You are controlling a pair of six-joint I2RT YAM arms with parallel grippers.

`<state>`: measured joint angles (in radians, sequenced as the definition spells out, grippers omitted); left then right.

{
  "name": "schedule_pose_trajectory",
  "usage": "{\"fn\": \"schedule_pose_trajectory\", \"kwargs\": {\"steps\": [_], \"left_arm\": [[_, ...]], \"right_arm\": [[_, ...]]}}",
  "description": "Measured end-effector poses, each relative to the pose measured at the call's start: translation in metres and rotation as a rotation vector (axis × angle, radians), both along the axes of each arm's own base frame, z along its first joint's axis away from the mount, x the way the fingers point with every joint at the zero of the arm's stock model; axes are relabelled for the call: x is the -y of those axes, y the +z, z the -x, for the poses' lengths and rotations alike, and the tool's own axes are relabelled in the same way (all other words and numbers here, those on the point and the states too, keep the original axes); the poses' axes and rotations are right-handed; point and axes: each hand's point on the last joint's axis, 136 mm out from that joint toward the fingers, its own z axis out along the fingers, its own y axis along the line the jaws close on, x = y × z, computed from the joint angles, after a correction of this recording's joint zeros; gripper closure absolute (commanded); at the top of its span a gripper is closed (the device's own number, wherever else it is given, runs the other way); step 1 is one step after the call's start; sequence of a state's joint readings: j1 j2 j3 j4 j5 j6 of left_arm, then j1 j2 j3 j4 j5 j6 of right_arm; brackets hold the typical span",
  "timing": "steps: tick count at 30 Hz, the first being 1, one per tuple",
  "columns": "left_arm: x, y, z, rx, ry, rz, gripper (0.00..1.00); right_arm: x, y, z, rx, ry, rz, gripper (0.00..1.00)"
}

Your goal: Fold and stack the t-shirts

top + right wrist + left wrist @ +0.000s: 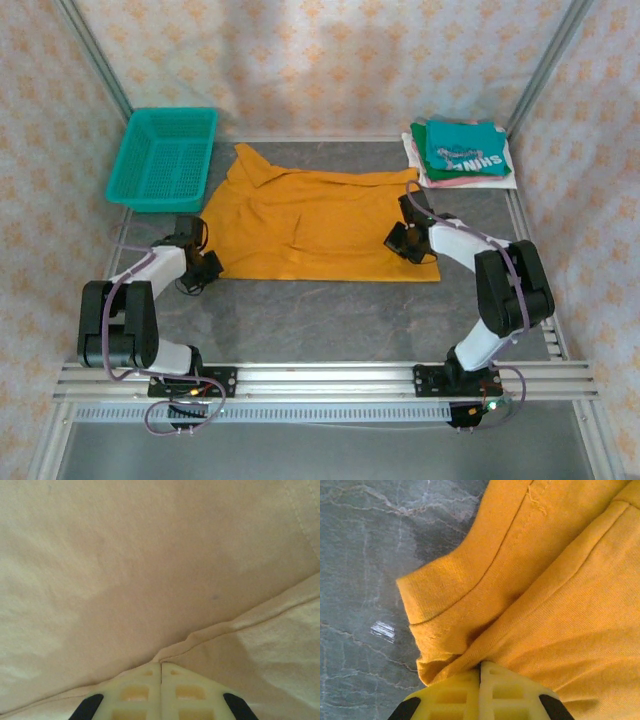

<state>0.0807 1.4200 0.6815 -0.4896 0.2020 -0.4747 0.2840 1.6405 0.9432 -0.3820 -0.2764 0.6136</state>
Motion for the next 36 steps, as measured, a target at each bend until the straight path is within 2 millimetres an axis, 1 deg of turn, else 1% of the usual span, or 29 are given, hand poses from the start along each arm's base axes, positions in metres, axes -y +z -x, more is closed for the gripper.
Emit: {"fn": "schedule_pose_trajectory", "kwargs": {"steps": [4, 8, 9, 12, 13, 15, 17, 20, 23, 25, 27, 28, 30, 31, 36], "left_arm": [[0.000, 0.000, 0.000, 0.003, 0.001, 0.000, 1.00], [0.000, 0.000, 0.000, 0.003, 0.001, 0.000, 1.00], [0.000, 0.000, 0.000, 0.004, 0.001, 0.000, 1.00], [0.000, 0.000, 0.000, 0.004, 0.005, 0.000, 1.00], [0.000, 0.000, 0.000, 0.005, 0.008, 0.001, 1.00], [-0.002, 0.001, 0.001, 0.008, 0.011, -0.007, 1.00], [-0.004, 0.004, 0.003, 0.013, 0.017, -0.018, 1.00], [-0.008, 0.018, 0.003, 0.044, 0.027, -0.036, 1.00], [-0.007, 0.042, -0.009, 0.105, 0.017, -0.056, 1.00], [0.000, 0.060, -0.023, 0.160, -0.016, -0.065, 1.00], [0.013, 0.072, -0.037, 0.205, -0.063, -0.063, 1.00], [0.019, 0.075, -0.043, 0.219, -0.081, -0.058, 1.00], [0.028, 0.072, -0.056, 0.231, -0.103, -0.045, 1.00], [0.029, 0.066, -0.062, 0.221, -0.104, -0.041, 1.00], [0.034, 0.022, -0.079, 0.130, -0.101, -0.010, 1.00]], "right_arm": [[0.000, 0.005, -0.005, 0.015, -0.017, -0.004, 1.00], [0.005, 0.008, -0.011, 0.027, -0.046, 0.003, 0.99], [0.006, 0.008, -0.011, 0.026, -0.052, 0.004, 0.94], [0.010, 0.005, -0.010, 0.016, -0.066, 0.013, 0.71], [0.012, 0.002, -0.010, 0.008, -0.073, 0.020, 0.67], [0.015, -0.001, -0.010, -0.002, -0.081, 0.027, 0.62], [0.016, -0.002, -0.010, -0.004, -0.086, 0.027, 0.60], [0.016, -0.002, -0.010, -0.001, -0.081, 0.028, 0.58], [0.016, 0.003, -0.011, 0.016, -0.072, 0.030, 0.56], [0.018, 0.013, -0.012, 0.052, -0.070, 0.036, 0.55], [0.020, 0.022, -0.014, 0.083, -0.069, 0.043, 0.55], [0.021, 0.025, -0.015, 0.094, -0.067, 0.045, 0.55], [0.021, 0.026, -0.017, 0.103, -0.062, 0.046, 0.55], [0.020, 0.024, -0.017, 0.101, -0.058, 0.048, 0.55], [0.019, 0.009, -0.019, 0.082, -0.038, 0.054, 0.55]]}}
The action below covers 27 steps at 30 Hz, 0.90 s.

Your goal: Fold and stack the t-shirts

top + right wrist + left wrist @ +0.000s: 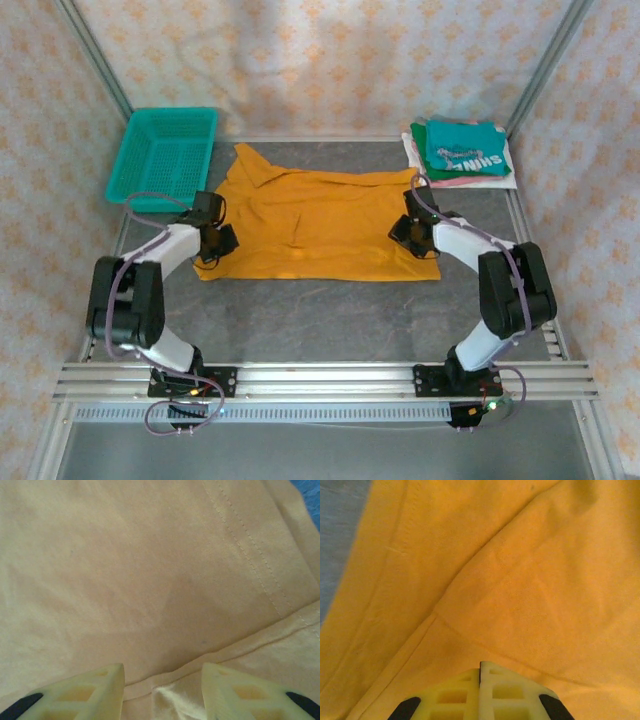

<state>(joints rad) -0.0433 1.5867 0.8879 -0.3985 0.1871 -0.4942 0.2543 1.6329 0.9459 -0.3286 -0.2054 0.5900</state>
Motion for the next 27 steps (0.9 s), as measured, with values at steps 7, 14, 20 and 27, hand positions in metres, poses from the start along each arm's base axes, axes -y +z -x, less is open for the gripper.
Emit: {"fn": "schedule_pose_trajectory", "kwargs": {"steps": [7, 14, 20, 27], "left_arm": [[0.004, -0.019, -0.002, -0.011, 0.021, 0.031, 1.00], [0.004, -0.019, 0.036, 0.014, 0.065, 0.068, 1.00], [0.001, -0.007, 0.059, -0.013, 0.068, 0.055, 0.81], [0.003, 0.096, -0.029, 0.244, 0.019, 0.037, 0.40]], "right_arm": [[0.004, -0.025, 0.013, -0.024, -0.001, 0.007, 0.55], [0.008, -0.024, 0.031, 0.022, -0.047, -0.031, 0.55], [0.010, -0.021, 0.038, 0.004, -0.075, -0.040, 0.55], [0.008, 0.032, 0.007, 0.116, -0.064, -0.029, 0.53]]}}
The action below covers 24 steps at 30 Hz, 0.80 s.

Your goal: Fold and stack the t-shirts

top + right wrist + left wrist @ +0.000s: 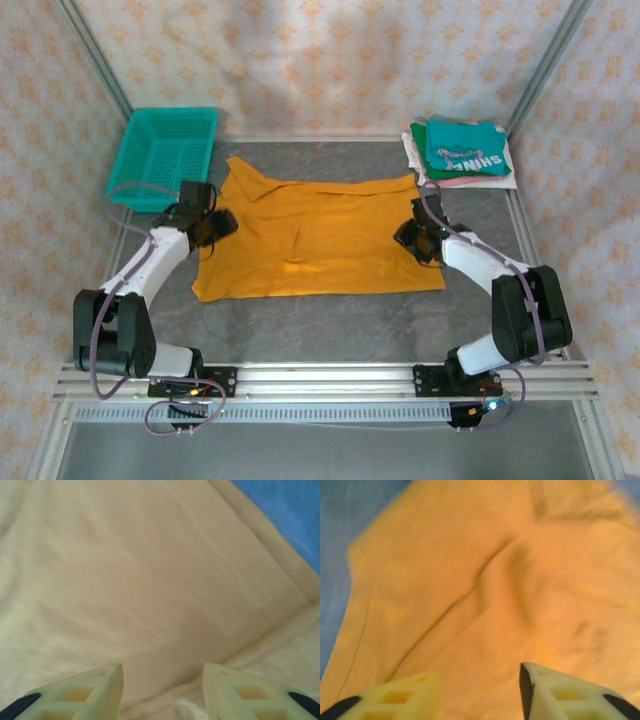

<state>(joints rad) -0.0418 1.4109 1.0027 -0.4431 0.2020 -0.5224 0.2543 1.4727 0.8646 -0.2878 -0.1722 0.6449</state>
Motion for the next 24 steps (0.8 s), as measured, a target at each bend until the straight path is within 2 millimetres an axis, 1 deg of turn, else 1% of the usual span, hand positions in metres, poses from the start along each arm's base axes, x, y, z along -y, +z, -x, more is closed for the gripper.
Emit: {"fn": "schedule_pose_trajectory", "kwargs": {"steps": [1, 2, 4, 5, 7, 9, 10, 12, 14, 16, 20, 24], "left_arm": [[0.002, 0.015, -0.018, 0.035, -0.007, -0.003, 0.40], [0.003, 0.025, -0.033, 0.058, -0.014, -0.004, 0.40], [0.008, 0.036, -0.066, 0.089, -0.030, -0.011, 0.36], [0.009, 0.035, -0.077, 0.088, -0.034, -0.014, 0.34], [0.011, 0.025, -0.095, 0.063, -0.038, -0.023, 0.33], [0.010, 0.011, -0.107, 0.020, -0.035, -0.034, 0.32], [0.010, 0.005, -0.114, 0.001, -0.032, -0.039, 0.31], [0.009, -0.006, -0.127, -0.024, -0.028, -0.045, 0.31], [0.009, -0.017, -0.137, -0.047, -0.022, -0.049, 0.31], [0.008, -0.027, -0.145, -0.070, -0.012, -0.054, 0.31], [0.007, -0.046, -0.157, -0.106, -0.001, -0.058, 0.31], [0.008, -0.060, -0.177, -0.119, 0.006, -0.053, 0.34]], "right_arm": [[-0.002, 0.014, -0.012, 0.038, 0.015, 0.007, 0.50], [-0.005, 0.025, -0.023, 0.067, 0.029, 0.014, 0.49], [-0.012, 0.052, -0.054, 0.129, 0.065, 0.033, 0.50], [-0.015, 0.060, -0.067, 0.149, 0.079, 0.039, 0.50], [-0.022, 0.074, -0.095, 0.185, 0.105, 0.053, 0.50], [-0.028, 0.075, -0.109, 0.194, 0.126, 0.056, 0.50], [-0.029, 0.074, -0.113, 0.191, 0.133, 0.057, 0.50], [-0.033, 0.064, -0.116, 0.169, 0.151, 0.050, 0.50], [-0.035, 0.053, -0.114, 0.137, 0.162, 0.046, 0.50], [-0.036, 0.047, -0.112, 0.116, 0.168, 0.043, 0.50], [-0.037, 0.044, -0.110, 0.106, 0.178, 0.038, 0.50], [-0.038, 0.044, -0.109, 0.102, 0.188, 0.038, 0.50]]}}
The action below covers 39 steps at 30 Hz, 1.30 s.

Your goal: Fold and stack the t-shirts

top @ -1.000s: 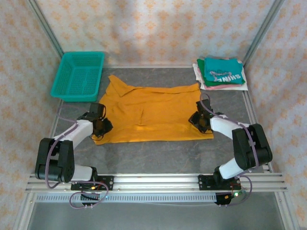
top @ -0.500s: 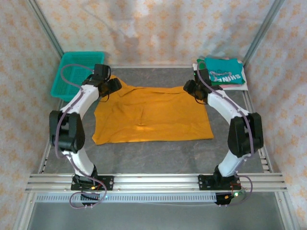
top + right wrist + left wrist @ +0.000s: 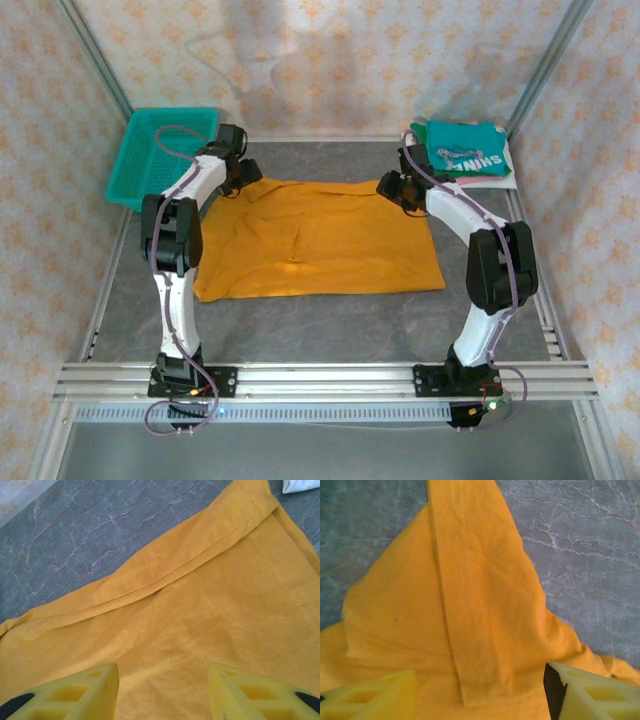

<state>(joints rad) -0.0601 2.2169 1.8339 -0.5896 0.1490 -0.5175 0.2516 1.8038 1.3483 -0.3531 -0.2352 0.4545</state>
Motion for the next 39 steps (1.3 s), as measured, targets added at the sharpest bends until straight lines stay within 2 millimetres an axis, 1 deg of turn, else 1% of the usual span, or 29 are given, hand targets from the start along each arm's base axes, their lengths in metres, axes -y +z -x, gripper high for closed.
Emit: {"fn": "schedule_pose_trajectory", "kwargs": {"steps": [3, 8, 12, 15, 19, 21, 23, 24, 27, 28, 30, 31, 33, 35, 37, 39], "left_arm": [[0.001, -0.008, -0.013, -0.003, 0.005, 0.002, 0.36], [0.001, -0.020, -0.026, -0.023, 0.008, -0.003, 0.36], [0.000, -0.025, -0.036, -0.028, 0.011, -0.008, 0.40], [-0.001, -0.032, -0.039, -0.038, 0.017, -0.016, 0.44], [-0.002, -0.042, -0.042, -0.052, 0.018, -0.021, 0.63], [-0.003, -0.043, -0.042, -0.053, 0.020, -0.024, 0.70], [-0.003, -0.042, -0.042, -0.053, 0.020, -0.024, 0.79], [-0.003, -0.042, -0.042, -0.053, 0.022, -0.023, 0.80], [-0.002, -0.042, -0.042, -0.053, 0.021, -0.023, 0.80], [-0.002, -0.042, -0.043, -0.052, 0.021, -0.023, 0.79], [-0.003, -0.042, -0.042, -0.052, 0.022, -0.023, 0.73], [-0.003, -0.042, -0.043, -0.052, 0.023, -0.023, 0.72], [-0.003, -0.042, -0.043, -0.051, 0.022, -0.025, 0.75], [-0.003, -0.041, -0.043, -0.050, 0.021, -0.026, 0.83], [-0.003, -0.041, -0.042, -0.050, 0.022, -0.027, 0.89], [-0.004, -0.040, -0.040, -0.053, 0.024, -0.030, 0.89]], "right_arm": [[-0.001, 0.000, 0.000, 0.000, 0.005, 0.000, 0.50], [-0.002, -0.001, 0.002, -0.008, 0.016, -0.006, 0.50], [-0.003, -0.003, 0.005, -0.020, 0.023, -0.007, 0.50], [-0.003, -0.004, 0.006, -0.030, 0.026, -0.007, 0.50], [-0.003, -0.004, 0.007, -0.032, 0.028, -0.005, 0.50], [-0.003, -0.005, 0.007, -0.034, 0.028, -0.005, 0.50], [-0.003, -0.005, 0.008, -0.036, 0.029, -0.005, 0.50], [-0.003, -0.005, 0.008, -0.036, 0.030, -0.008, 0.50], [-0.004, -0.005, 0.008, -0.038, 0.033, -0.013, 0.50], [-0.004, -0.005, 0.008, -0.038, 0.035, -0.016, 0.50], [-0.004, -0.005, 0.009, -0.042, 0.036, -0.018, 0.50], [-0.004, -0.005, 0.009, -0.042, 0.037, -0.020, 0.50], [-0.005, -0.005, 0.009, -0.043, 0.040, -0.024, 0.49], [-0.005, -0.005, 0.009, -0.043, 0.041, -0.025, 0.49], [-0.006, -0.005, 0.009, -0.044, 0.042, -0.027, 0.49], [-0.006, -0.005, 0.009, -0.044, 0.044, -0.029, 0.49]]}}
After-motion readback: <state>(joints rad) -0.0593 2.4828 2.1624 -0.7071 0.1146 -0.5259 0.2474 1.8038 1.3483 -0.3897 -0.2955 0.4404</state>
